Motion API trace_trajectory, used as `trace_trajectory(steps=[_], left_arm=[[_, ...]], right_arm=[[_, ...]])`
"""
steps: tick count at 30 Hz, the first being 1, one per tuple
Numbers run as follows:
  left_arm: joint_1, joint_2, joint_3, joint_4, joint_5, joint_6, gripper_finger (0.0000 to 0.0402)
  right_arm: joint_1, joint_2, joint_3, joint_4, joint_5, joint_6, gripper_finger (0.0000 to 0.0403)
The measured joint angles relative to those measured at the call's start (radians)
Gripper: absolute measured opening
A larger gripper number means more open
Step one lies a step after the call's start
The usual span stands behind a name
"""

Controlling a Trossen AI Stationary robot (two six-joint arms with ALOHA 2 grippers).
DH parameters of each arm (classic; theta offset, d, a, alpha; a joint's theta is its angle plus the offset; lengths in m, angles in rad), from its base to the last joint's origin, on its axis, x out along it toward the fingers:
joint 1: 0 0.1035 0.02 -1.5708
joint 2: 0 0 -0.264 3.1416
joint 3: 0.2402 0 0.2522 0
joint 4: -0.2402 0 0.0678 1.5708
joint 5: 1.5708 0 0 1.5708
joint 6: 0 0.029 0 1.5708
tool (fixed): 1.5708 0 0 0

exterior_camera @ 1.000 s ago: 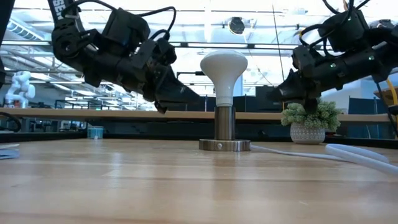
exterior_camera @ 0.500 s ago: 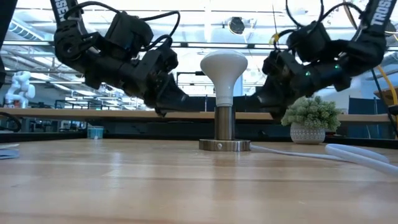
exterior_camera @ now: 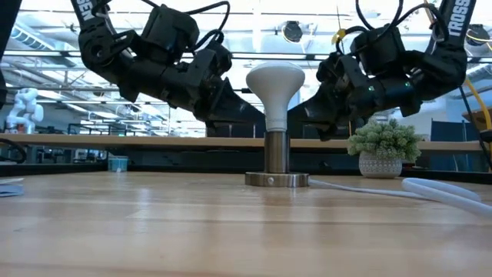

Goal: Screw lightbulb
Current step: Insert the lightbulb into the lamp

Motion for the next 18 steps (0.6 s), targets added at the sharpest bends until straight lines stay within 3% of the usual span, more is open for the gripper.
trace_trajectory(steps=[14,18], left_arm=[[0.032,0.000,0.000,0.001,-0.039,0.001,0.0000],[0.031,0.000,0.000,0.001,-0.083,0.002,0.0000]], right_arm=[[0.000,0.013,0.019,-0.070,-0.009,0.013,0.0000],[0.000,0.013,0.019,-0.070,-0.062,0.029,0.0000]])
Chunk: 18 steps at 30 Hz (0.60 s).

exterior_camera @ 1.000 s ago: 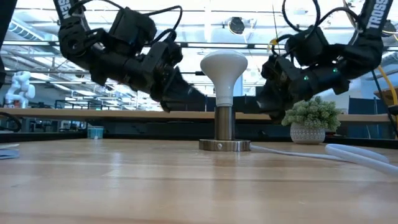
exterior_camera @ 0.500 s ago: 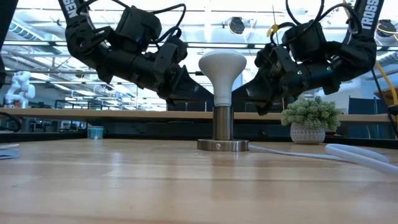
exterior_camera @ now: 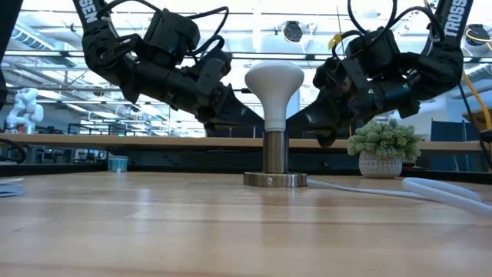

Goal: Screw lightbulb
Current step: Insert the lightbulb into the lamp

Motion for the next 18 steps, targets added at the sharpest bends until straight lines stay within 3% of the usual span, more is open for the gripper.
trace_trajectory(steps=[7,13,18], left_arm=[[-0.002,0.000,0.000,-0.019,0.000,-0.035,0.0000],[-0.027,0.000,0.000,-0.033,0.143,-0.071,0.0000],[-0.038,0.000,-0.001,-0.029,0.053,-0.069,0.0000]], right_arm=[[0.002,0.000,0.000,-0.012,-0.108,0.026,0.0000],[0.000,0.000,0.000,-0.052,-0.020,0.024,0.0000],[0.000,0.000,0.000,-0.016,0.029,0.013,0.0000]])
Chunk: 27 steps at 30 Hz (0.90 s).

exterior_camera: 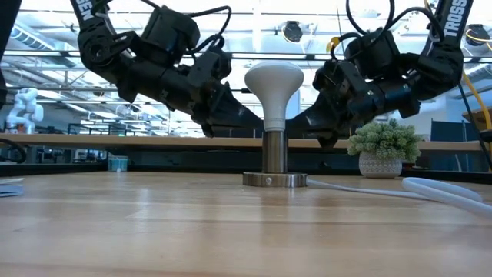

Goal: Screw lightbulb
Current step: Insert the lightbulb into the lamp

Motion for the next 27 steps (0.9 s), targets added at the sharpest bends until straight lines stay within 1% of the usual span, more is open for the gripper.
trace_trajectory(steps=[3,14,15,18,21,25,27], left_arm=[[0.009,0.000,0.000,0.001,-0.042,0.015,0.0000],[0.035,0.000,0.000,0.029,-0.055,0.015,0.0000],[0.035,0.000,0.000,0.026,-0.068,0.011,0.0000],[0.035,0.000,0.000,0.013,-0.092,-0.021,0.0000],[0.035,0.000,-0.001,-0.010,-0.048,-0.038,0.0000],[0.027,0.000,-0.001,-0.014,0.061,-0.047,0.0000],[0.019,0.000,-0.001,-0.010,0.077,-0.046,0.0000]], right_arm=[[0.000,0.000,0.000,0.003,-0.003,-0.001,0.0000],[0.048,0.000,0.001,0.004,-0.003,-0.042,0.0000],[0.049,0.000,0.001,0.003,-0.009,-0.043,0.0000],[0.049,0.000,0.002,0.003,-0.077,-0.046,0.0000],[0.039,-0.004,0.002,-0.016,-0.110,-0.034,0.0000],[0.008,-0.023,0.002,-0.095,-0.104,-0.010,0.0000],[-0.005,-0.034,0.002,-0.110,-0.075,-0.006,0.0000]])
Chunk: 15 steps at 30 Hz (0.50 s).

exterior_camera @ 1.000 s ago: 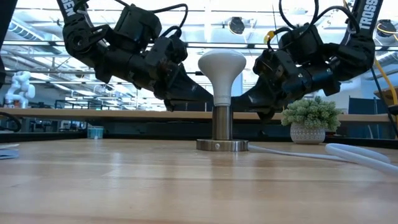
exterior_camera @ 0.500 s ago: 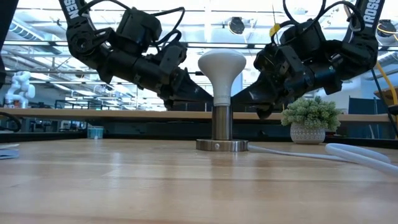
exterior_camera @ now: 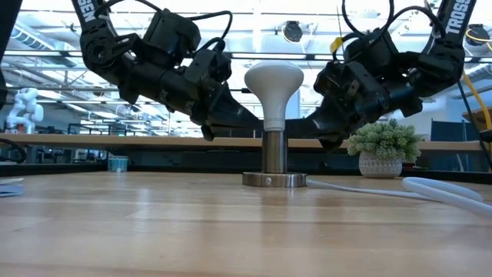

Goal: Screw lightbulb
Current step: Insert the lightbulb into the lamp

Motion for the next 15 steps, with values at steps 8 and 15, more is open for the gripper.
trace_trajectory(steps=[8,15], left_arm=[[0.001,0.000,0.000,0.023,-0.088,0.047,0.0000],[0.027,0.000,-0.002,0.038,-0.084,0.061,0.0000]], right_arm=[[0.032,-0.010,0.012,0.064,0.151,-0.058,0.0000],[0.070,-0.010,0.034,0.010,0.154,-0.089,0.0000]])
